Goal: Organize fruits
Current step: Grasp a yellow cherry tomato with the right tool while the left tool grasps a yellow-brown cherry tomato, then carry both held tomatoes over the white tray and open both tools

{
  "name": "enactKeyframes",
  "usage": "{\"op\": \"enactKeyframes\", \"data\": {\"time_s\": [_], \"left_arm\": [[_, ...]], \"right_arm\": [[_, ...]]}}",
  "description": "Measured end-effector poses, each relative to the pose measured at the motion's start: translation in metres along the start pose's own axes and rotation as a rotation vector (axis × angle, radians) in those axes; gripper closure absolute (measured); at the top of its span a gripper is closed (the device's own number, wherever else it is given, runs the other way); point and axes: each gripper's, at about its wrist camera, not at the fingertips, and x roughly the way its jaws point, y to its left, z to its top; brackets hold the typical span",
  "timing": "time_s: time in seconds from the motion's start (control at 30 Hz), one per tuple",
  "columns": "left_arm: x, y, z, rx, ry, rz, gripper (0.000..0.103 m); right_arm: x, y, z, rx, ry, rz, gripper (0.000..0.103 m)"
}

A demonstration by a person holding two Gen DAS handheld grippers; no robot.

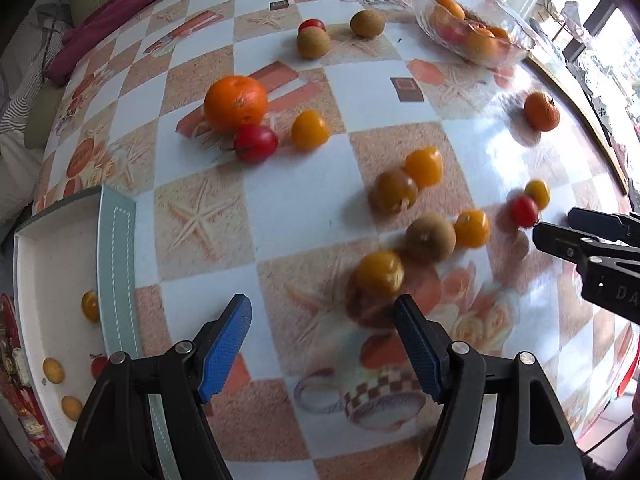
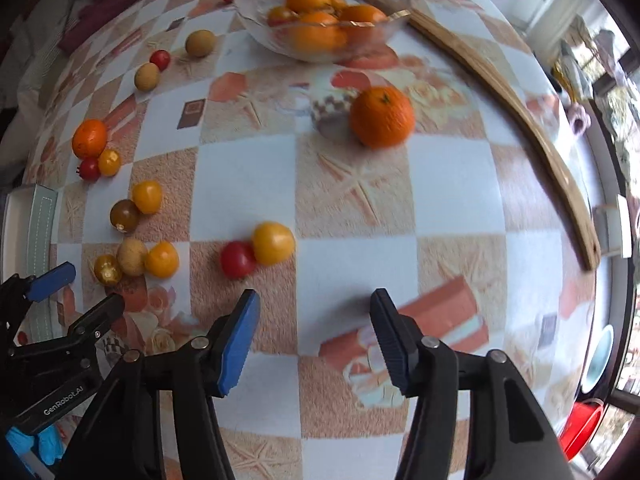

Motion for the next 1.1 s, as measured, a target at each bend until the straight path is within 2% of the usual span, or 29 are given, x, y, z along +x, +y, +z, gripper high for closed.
{"op": "enactKeyframes", "data": {"time_s": [0.17, 0.27, 0.33, 0.4, 0.47, 0.5, 0.53, 0.6, 0.63, 0.77, 1.07, 1.1], "left_arm": [[0.001, -0.002, 0.008, -0.01, -0.014, -0.001, 0.028], [0.002, -0.001, 0.012, -0.02, -0.018, -0.005, 0.031], [0.001, -0.007, 0.019, -0.02, -0.02, -0.008, 0.041], [-0.002, -0.01, 0.02, -0.014, -0.021, -0.014, 0.05], [-0.005, -0.016, 0.022, -0.003, -0.024, -0.03, 0.063], [-0.006, -0.019, 0.023, 0.006, -0.025, -0.051, 0.075], [-0.007, -0.025, 0.02, 0.011, -0.021, -0.061, 0.079], [-0.009, -0.029, 0.02, 0.01, -0.021, -0.077, 0.079], [-0.01, -0.028, 0.02, -0.002, -0.015, -0.1, 0.079], [-0.018, -0.021, 0.017, -0.039, -0.012, -0.138, 0.079], [-0.048, -0.002, 0.002, -0.055, -0.033, -0.148, 0.079], [-0.049, 0.011, -0.003, -0.058, -0.037, -0.15, 0.079]], "right_arm": [[0.002, 0.006, 0.022, -0.056, -0.035, 0.02, 0.05], [0.003, 0.012, 0.035, -0.087, -0.044, 0.013, 0.061], [0.003, 0.012, 0.042, -0.087, -0.044, 0.035, 0.073], [0.002, 0.021, 0.045, -0.084, -0.037, 0.044, 0.078], [0.002, 0.022, 0.045, -0.08, -0.036, 0.039, 0.08], [0.002, 0.023, 0.044, -0.076, -0.035, 0.038, 0.08], [0.004, 0.024, 0.043, -0.065, -0.032, 0.041, 0.08], [0.004, 0.023, 0.041, -0.032, -0.023, 0.068, 0.08], [0.0, 0.022, 0.024, -0.022, -0.024, 0.079, 0.08], [-0.005, 0.014, 0.018, 0.032, -0.022, 0.112, 0.08], [-0.028, 0.012, 0.0, 0.086, -0.019, 0.164, 0.08], [-0.031, 0.014, -0.002, 0.084, -0.019, 0.167, 0.08]]}}
